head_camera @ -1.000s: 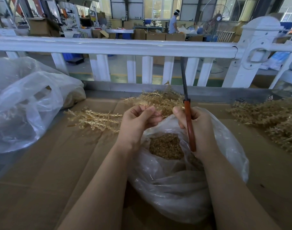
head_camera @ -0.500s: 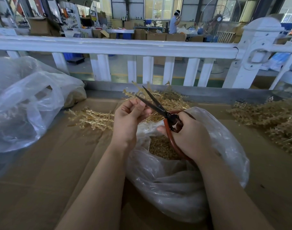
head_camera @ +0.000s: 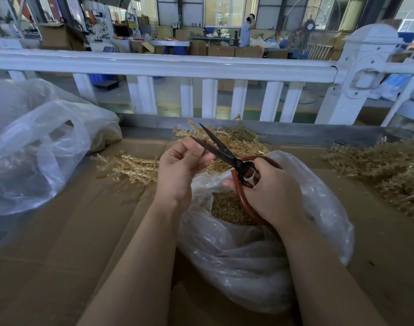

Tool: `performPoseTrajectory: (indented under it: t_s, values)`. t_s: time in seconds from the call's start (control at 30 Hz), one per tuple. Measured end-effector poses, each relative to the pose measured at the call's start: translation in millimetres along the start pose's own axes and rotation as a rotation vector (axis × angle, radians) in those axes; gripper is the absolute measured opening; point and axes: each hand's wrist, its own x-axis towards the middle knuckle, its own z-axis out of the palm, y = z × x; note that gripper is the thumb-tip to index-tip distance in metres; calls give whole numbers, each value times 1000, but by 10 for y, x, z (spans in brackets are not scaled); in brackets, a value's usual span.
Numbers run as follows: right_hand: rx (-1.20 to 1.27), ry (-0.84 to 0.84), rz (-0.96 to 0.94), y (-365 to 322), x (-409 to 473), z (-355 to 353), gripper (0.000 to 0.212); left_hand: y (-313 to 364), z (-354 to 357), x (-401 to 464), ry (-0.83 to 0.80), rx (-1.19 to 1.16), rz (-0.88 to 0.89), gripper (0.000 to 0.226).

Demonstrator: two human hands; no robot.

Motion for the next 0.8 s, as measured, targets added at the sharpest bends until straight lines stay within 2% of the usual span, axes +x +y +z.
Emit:
performPoseTrajectory:
  t_s: [0.1, 0.27, 0.43, 0.57, 0.8]
  values:
    - [-17, 2, -2, 0, 1, -4, 79, 2, -6, 4, -8, -15, -10, 11]
    - [3, -2, -28, 16, 4, 18, 70, -1, -27, 12, -18, -13, -37, 13]
    - [14, 6, -39, 7, 11, 21, 64, 9, -31, 11, -22, -22, -38, 5]
    - [0, 16, -32, -1, 9, 11, 76, 11, -32, 5, -8, -5, -25, 15]
    - [-10, 28, -34, 9, -4, 23, 76, 34, -17, -4, -6, -13, -21, 19]
